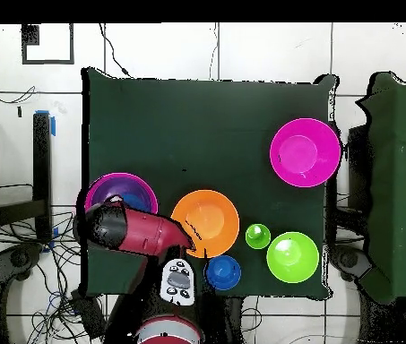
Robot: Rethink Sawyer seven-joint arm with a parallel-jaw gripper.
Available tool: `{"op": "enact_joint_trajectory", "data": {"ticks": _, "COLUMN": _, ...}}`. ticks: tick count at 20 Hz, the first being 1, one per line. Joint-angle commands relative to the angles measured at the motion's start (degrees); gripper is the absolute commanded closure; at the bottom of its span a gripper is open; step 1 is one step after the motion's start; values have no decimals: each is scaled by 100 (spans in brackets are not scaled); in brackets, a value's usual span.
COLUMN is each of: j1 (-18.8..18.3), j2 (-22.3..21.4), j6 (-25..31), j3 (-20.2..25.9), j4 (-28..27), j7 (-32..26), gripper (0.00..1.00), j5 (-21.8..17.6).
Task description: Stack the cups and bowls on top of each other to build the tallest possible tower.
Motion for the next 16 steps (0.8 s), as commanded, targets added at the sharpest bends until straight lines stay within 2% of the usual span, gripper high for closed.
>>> {"op": "enact_joint_trajectory", "data": {"ticks": 1, "j1": 38, "j2": 146, "j6": -263, "j3": 619, "j4": 24, "j7": 834, "gripper": 100, "j5": 275}}
{"op": "enact_joint_trajectory", "data": {"ticks": 6, "j1": 228, "j2": -213, "j6": 256, "j3": 404, "j4": 104, "j7": 945, "gripper": 100, "j5": 312}}
{"op": "enact_joint_trajectory", "data": {"ticks": 10, "j1": 223, "j2": -525, "j6": 631, "j3": 306, "j4": 226, "j7": 891, "gripper": 100, "j5": 257}}
{"op": "enact_joint_trajectory", "data": {"ticks": 16, "j1": 179, "j2": -740, "j6": 996, "j3": 210, "j4": 207, "j7": 810, "gripper": 100, "j5": 185}}
